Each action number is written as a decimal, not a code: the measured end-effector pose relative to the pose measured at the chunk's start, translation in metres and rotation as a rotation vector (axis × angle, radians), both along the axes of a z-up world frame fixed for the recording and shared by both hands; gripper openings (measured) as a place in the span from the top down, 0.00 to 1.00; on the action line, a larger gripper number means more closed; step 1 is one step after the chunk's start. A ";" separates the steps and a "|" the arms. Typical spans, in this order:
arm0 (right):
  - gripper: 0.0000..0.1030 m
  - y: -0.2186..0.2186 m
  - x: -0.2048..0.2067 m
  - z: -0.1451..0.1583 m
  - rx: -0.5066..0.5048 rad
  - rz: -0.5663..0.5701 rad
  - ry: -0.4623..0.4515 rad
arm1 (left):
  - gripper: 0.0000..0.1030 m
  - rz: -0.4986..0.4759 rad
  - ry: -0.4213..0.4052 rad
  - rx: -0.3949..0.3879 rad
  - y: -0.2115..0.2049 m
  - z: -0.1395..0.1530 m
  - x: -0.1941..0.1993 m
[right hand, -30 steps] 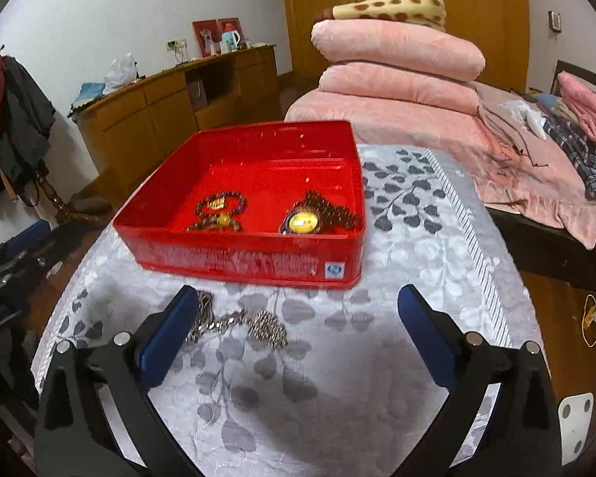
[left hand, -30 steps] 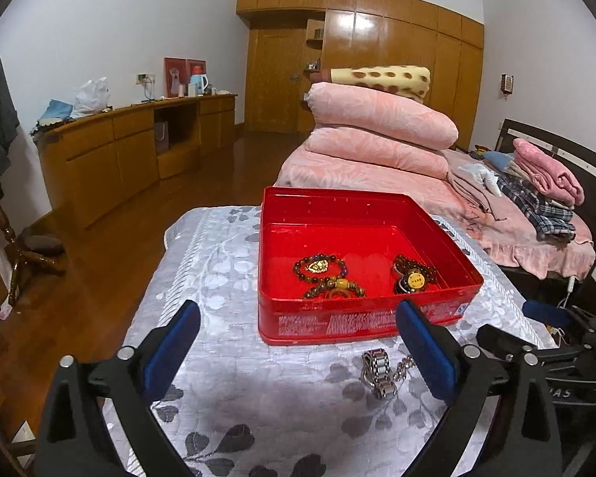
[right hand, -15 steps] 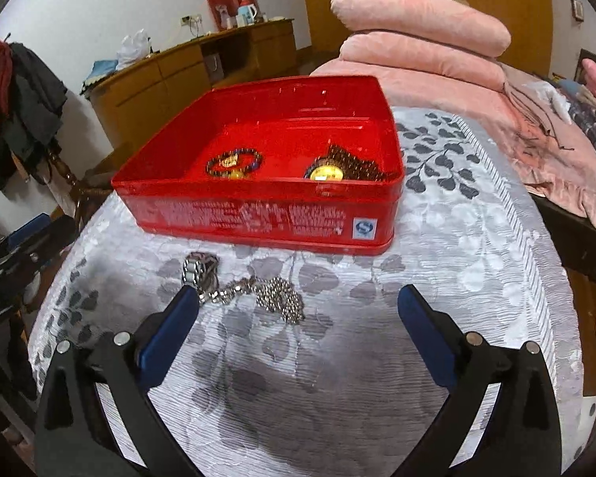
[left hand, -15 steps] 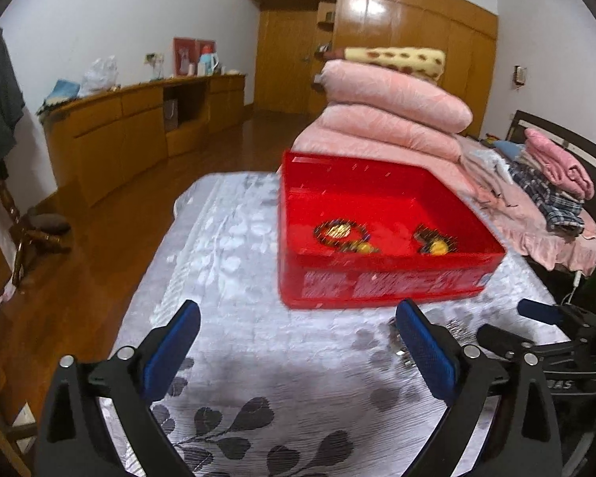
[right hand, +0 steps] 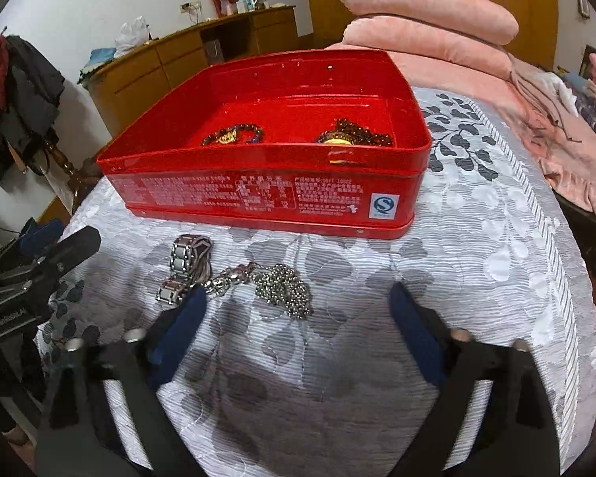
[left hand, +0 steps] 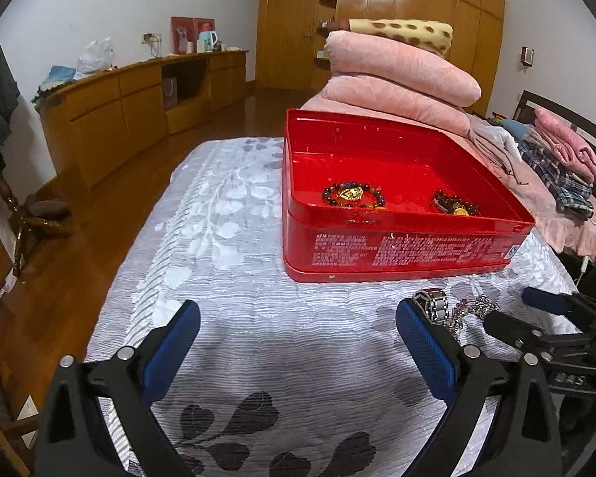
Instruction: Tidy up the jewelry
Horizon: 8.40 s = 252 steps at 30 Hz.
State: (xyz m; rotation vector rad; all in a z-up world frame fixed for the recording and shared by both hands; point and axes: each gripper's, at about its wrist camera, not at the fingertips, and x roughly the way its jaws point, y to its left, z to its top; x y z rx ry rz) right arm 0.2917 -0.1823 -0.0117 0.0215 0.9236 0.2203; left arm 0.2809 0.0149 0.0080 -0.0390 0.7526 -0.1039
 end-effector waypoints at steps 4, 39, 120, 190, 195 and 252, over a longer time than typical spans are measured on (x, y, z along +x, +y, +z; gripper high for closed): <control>0.27 0.003 0.003 -0.005 -0.004 0.008 0.021 | 0.06 0.001 0.009 -0.010 0.002 -0.001 0.003; 0.68 -0.018 -0.027 -0.002 -0.038 0.015 0.020 | 0.06 -0.075 0.024 0.001 -0.034 -0.001 -0.002; 0.86 -0.038 -0.049 0.061 0.009 0.002 -0.144 | 0.69 -0.175 0.019 -0.071 -0.072 0.020 -0.017; 0.45 -0.017 0.083 0.081 0.035 0.003 -0.156 | 0.51 -0.050 -0.074 -0.067 -0.049 0.052 0.103; 0.31 -0.021 0.074 0.083 0.034 -0.003 -0.175 | 0.40 -0.055 -0.091 -0.068 -0.045 0.055 0.091; 0.06 -0.016 -0.149 0.168 0.004 -0.034 -0.614 | 0.06 -0.041 -0.566 -0.012 -0.019 0.139 -0.143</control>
